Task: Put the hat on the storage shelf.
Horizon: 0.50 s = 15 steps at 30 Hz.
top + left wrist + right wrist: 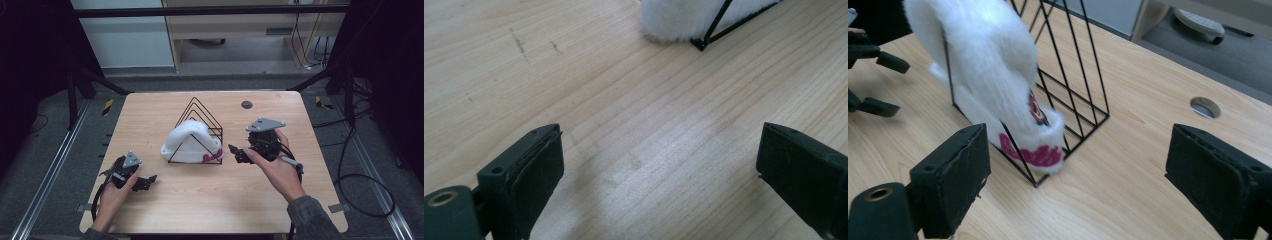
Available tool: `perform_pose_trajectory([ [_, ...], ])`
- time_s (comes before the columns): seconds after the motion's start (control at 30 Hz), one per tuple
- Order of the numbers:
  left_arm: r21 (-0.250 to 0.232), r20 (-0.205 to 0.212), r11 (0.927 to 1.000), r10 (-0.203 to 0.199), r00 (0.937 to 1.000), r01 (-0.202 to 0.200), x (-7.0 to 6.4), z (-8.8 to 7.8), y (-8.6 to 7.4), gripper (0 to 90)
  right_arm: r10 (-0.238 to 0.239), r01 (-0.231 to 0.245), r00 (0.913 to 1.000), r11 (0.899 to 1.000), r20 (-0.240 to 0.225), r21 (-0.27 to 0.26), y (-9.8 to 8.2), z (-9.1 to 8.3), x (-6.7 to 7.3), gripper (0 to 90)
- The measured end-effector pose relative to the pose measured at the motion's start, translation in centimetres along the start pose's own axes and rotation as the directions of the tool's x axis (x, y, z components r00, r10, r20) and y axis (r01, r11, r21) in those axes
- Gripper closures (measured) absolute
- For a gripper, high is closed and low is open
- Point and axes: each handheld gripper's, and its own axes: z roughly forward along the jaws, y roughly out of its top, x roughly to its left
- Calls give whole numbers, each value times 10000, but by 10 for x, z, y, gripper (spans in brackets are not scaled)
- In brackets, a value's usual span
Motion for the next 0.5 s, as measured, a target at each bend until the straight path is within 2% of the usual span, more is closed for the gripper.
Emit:
perform_pose_trajectory([
  [0.03,14,122,9999,-133,9998,133,0,1,-2,46,50,-50,10000,10000,62,-15,-3,-2,-2,119],
  [0.23,324,135,9993,-167,9998,163,1,7,-4,44,260,-260,9988,9997,403,-13,-22,-15,-14,127],
  [0.5,183,376,9992,-351,9987,344,1,10,-7,1,455,-455,9955,9990,826,-24,-39,-28,-26,128],
])
